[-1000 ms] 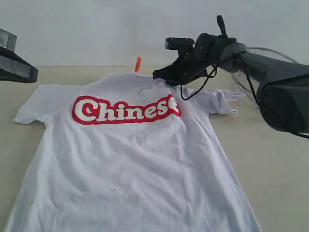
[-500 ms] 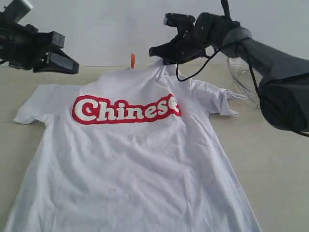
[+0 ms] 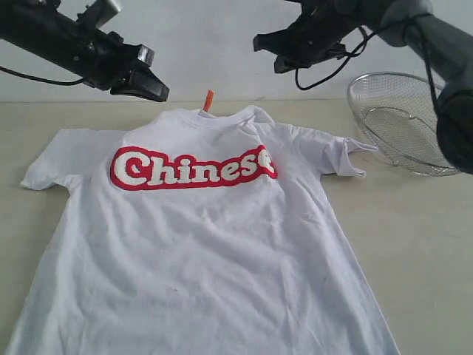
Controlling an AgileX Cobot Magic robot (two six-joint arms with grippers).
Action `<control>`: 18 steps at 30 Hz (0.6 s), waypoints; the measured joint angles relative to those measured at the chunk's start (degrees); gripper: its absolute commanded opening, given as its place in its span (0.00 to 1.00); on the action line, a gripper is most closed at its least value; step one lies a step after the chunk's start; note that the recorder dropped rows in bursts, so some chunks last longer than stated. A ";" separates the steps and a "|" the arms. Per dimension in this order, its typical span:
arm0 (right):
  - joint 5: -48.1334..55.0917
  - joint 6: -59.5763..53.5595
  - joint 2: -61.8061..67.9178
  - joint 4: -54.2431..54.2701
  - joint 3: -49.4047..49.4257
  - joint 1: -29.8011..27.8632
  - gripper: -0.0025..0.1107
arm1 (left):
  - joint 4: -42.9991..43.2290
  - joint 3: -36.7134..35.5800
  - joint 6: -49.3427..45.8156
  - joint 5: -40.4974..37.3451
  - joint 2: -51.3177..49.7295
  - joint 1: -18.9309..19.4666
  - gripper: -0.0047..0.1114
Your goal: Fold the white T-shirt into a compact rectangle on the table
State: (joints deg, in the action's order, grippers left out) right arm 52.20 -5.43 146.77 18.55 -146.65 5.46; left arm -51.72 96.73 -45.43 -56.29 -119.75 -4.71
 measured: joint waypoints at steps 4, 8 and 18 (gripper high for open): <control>6.50 -3.29 -2.73 1.93 0.00 -2.27 0.02 | 0.83 9.18 0.50 -3.62 -7.92 0.00 0.08; 12.41 -4.74 -4.47 3.75 0.00 -3.56 0.02 | 1.88 20.75 1.86 -6.38 -15.46 0.00 0.08; 17.21 -7.65 -4.93 5.88 6.89 -3.33 0.02 | 2.91 43.75 5.85 -10.69 -30.60 -2.33 0.08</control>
State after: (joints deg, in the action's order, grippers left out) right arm 69.41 -13.08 141.84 24.43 -139.76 2.13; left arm -48.81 140.48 -39.58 -66.98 -150.35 -7.04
